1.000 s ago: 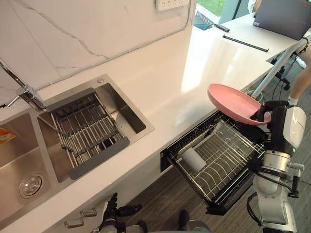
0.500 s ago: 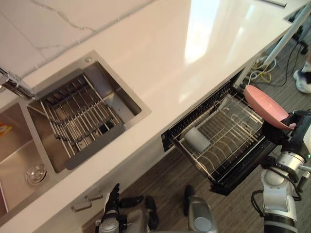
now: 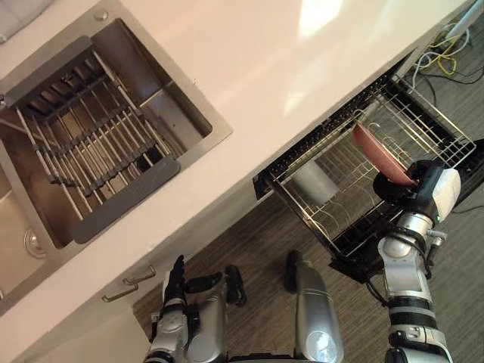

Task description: Walk over to the sink, pick up the cup, carry it to the dishwasher, place the cup inside the dishwasher, then close the dishwasher door

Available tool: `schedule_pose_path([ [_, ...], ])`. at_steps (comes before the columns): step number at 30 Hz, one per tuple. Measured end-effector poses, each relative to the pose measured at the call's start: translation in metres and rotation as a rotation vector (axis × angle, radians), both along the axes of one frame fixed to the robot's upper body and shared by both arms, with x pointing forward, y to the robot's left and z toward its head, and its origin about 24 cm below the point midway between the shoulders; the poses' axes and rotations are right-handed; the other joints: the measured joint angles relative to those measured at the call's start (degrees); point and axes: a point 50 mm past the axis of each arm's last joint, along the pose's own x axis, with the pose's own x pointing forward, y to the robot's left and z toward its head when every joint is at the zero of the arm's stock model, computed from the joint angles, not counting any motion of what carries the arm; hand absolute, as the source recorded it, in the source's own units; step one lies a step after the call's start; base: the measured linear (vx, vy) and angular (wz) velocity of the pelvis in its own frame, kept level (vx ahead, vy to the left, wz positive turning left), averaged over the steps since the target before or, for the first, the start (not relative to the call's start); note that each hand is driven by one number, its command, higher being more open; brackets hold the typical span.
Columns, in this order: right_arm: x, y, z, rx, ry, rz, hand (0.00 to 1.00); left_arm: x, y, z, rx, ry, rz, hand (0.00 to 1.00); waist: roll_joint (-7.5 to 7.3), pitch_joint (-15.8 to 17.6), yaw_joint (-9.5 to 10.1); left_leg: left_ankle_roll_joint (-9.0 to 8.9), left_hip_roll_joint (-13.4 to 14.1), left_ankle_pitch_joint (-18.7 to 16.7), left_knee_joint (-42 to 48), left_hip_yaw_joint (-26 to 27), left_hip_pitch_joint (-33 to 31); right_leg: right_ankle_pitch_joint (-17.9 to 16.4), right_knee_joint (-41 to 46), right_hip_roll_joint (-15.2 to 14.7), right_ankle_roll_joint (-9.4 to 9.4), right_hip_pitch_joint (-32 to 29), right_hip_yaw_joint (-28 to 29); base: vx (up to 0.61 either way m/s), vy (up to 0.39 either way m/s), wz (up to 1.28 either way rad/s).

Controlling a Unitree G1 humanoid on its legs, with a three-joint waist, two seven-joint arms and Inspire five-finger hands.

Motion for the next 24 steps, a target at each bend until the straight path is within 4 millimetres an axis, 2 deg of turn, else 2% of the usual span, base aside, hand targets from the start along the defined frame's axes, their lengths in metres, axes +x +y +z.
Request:
schedule_pose_path([
  [5, 0.014, -0.003, 0.015, -0.012, -0.029, 0.01, 0.0, 0.01, -0.001, 0.005, -0.001, -0.028, -0.001, 1.0, -0.07, 0.1, 0.65, 0.44, -0.3, -0.3, 2.2, -0.7, -3.6, -0.2, 1.6, -0.8, 0.07, -2.8, -0.4, -0.05, 0.012, 0.1],
  [10, 0.023, -0.008, 0.021, 0.002, -0.03, 0.002, 0.0, 0.015, -0.001, 0.008, 0.002, -0.046, 0.018, 1.0, -0.21, 0.2, 1.28, 0.53, -0.3, -0.3, 3.1, -1.7, -5.6, -0.2, 1.9, -1.1, 0.06, -4.0, -1.1, -0.02, -0.001, 0.1],
  [14, 0.031, -0.012, 0.037, 0.001, -0.06, -0.011, 0.0, 0.017, -0.001, 0.01, 0.003, -0.057, 0.03, 1.0, -0.27, 0.3, 1.38, 0.6, -0.4, -0.2, 2.9, -1.6, -6.4, -0.1, 1.8, -1.3, 0.06, -4.8, -1.2, 0.01, 0.0, 0.0],
  [17, 0.033, -0.02, 0.042, -0.017, -0.046, -0.036, 0.0, 0.018, -0.002, 0.012, 0.003, -0.064, 0.037, 1.0, -0.27, 0.3, 1.42, 0.61, -0.5, 0.0, 2.3, -1.6, -6.5, -0.1, 1.7, -1.5, 0.07, -4.9, -1.6, 0.05, -0.003, 0.02],
  [24, 0.043, -0.025, 0.044, -0.001, -0.012, -0.051, 0.0, 0.021, -0.007, 0.014, -0.016, -0.082, 0.038, 1.0, -0.28, 0.3, 1.45, 0.55, -0.7, 0.4, 0.9, -1.0, -5.9, 0.1, 1.1, -1.8, 0.15, -4.8, -1.7, 0.04, -0.006, 0.0],
])
